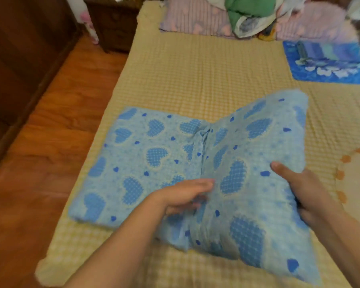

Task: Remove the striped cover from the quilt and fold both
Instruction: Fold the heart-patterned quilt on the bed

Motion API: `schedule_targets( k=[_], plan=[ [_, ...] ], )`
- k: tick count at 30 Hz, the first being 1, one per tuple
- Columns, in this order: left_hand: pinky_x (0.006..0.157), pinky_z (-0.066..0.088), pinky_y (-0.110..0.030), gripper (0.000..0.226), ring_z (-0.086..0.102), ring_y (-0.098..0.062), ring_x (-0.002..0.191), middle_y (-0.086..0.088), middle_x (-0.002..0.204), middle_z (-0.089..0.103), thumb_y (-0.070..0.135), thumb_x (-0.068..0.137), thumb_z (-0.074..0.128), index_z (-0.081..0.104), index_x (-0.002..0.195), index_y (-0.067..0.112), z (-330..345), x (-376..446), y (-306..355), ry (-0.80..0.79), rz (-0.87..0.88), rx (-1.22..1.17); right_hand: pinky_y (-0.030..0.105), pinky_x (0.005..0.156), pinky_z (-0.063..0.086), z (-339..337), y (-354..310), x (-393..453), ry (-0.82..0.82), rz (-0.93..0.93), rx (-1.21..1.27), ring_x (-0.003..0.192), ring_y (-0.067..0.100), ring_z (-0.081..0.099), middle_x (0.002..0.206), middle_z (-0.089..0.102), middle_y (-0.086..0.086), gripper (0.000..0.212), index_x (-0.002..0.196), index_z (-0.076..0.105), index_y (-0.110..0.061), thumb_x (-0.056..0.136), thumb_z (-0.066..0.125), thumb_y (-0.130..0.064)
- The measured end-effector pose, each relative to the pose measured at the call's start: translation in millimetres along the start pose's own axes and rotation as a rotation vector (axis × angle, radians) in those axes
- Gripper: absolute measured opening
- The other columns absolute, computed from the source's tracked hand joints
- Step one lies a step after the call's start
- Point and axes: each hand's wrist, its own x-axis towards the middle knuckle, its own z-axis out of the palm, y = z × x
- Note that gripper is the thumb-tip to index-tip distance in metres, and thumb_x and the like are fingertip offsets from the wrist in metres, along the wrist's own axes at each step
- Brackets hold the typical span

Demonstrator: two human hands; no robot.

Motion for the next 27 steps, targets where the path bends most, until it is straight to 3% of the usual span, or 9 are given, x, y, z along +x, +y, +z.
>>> schedule_targets(
  k=[6,10,11,13,16,19,21,23,27],
  plan=[
    [0.085,0.056,-0.04,0.048,0.066,-0.02,0.11,-0.002,0.132,0.064,0.055,0.095,0.05,0.059,0.135,0.03,-173.3,-161.1,9.1,0.329,0.253,-0.319,0.035,0.076,0.055,261.9,-15.8,-26.1,0.003,-0.392,-0.353,0.079,0.012,0.069,0.084,0.071,-0.005,0.052,0.109,0.052,-0.03,0.066,0.077,-0.044],
    [0.11,0.042,-0.048,0.048,0.052,-0.032,0.129,-0.019,0.142,0.053,0.04,0.104,0.043,0.052,0.139,0.008,-267.9,-193.3,-35.5,1.216,0.086,-0.153,0.029,0.111,0.037,362.6,79.5,-23.1,-0.646,-0.181,-0.741,0.128,0.015,0.053,0.14,0.057,0.004,0.046,0.141,0.05,-0.018,0.096,0.059,-0.02],
    [0.11,0.041,-0.049,0.045,0.052,-0.033,0.13,-0.019,0.141,0.055,0.035,0.105,0.043,0.054,0.137,0.005,-279.7,-192.8,-49.9,1.243,0.007,-0.063,0.027,0.112,0.035,360.4,104.9,-21.2,-0.741,-0.088,-0.932,0.133,0.017,0.049,0.145,0.053,0.005,0.044,0.141,0.052,-0.015,0.098,0.056,-0.023],
    [0.104,0.046,-0.042,0.04,0.055,-0.034,0.125,-0.017,0.135,0.059,0.033,0.102,0.05,0.06,0.129,0.005,-288.3,-179.9,-79.8,1.044,-0.163,0.08,0.029,0.102,0.043,332.1,139.6,-20.7,-0.837,0.1,-1.228,0.124,0.023,0.057,0.133,0.061,0.01,0.037,0.13,0.062,-0.012,0.097,0.053,-0.026],
    [0.11,0.035,-0.038,0.062,0.043,-0.035,0.134,-0.018,0.146,0.045,0.049,0.094,0.057,0.046,0.144,0.014,-293.7,-152.2,-95.1,1.003,-0.273,0.474,0.033,0.085,0.056,278.1,151.7,-5.8,-0.68,0.367,-1.246,0.087,0.024,0.07,0.095,0.074,0.01,0.022,0.098,0.073,-0.009,0.091,0.057,-0.022],
    [0.118,0.023,-0.044,0.083,0.028,-0.037,0.144,-0.016,0.158,0.028,0.067,0.09,0.049,0.019,0.157,0.027,-322.6,-121.1,-69.7,1.196,-0.126,0.515,0.034,0.075,0.054,250.7,134.5,40.1,-0.265,0.108,-1.331,0.085,0.027,0.069,0.087,0.074,0.008,0.021,0.083,0.072,-0.012,0.089,0.057,-0.026],
    [0.114,0.03,-0.043,0.083,0.035,-0.036,0.142,-0.016,0.156,0.034,0.067,0.092,0.047,0.019,0.157,0.026,-339.2,-94.2,-62.3,1.12,-0.042,0.428,0.035,0.08,0.051,253.9,119.7,73.5,0.017,-0.11,-1.094,0.096,0.027,0.066,0.105,0.069,0.003,0.021,0.106,0.067,-0.02,0.093,0.055,-0.031],
    [0.098,0.042,-0.04,0.069,0.053,-0.04,0.126,-0.02,0.138,0.055,0.063,0.094,0.049,0.037,0.146,0.02,-329.5,-72.6,-81.8,1.069,-0.047,0.441,0.041,0.101,0.046,264.4,117.8,103.0,0.105,-0.2,-0.905,0.118,0.031,0.058,0.137,0.054,0.009,0.045,0.138,0.051,-0.02,0.095,0.054,-0.036],
    [0.076,0.042,-0.045,0.051,0.061,-0.046,0.102,-0.027,0.109,0.065,0.063,0.096,0.04,0.042,0.115,0.016,-304.2,-84.7,-144.1,1.159,-0.269,0.605,0.044,0.121,0.015,267.6,159.1,118.3,0.134,0.0,-1.063,0.149,0.033,0.017,0.162,0.014,0.017,0.08,0.157,0.014,-0.026,0.093,0.05,-0.057]
  ],
)
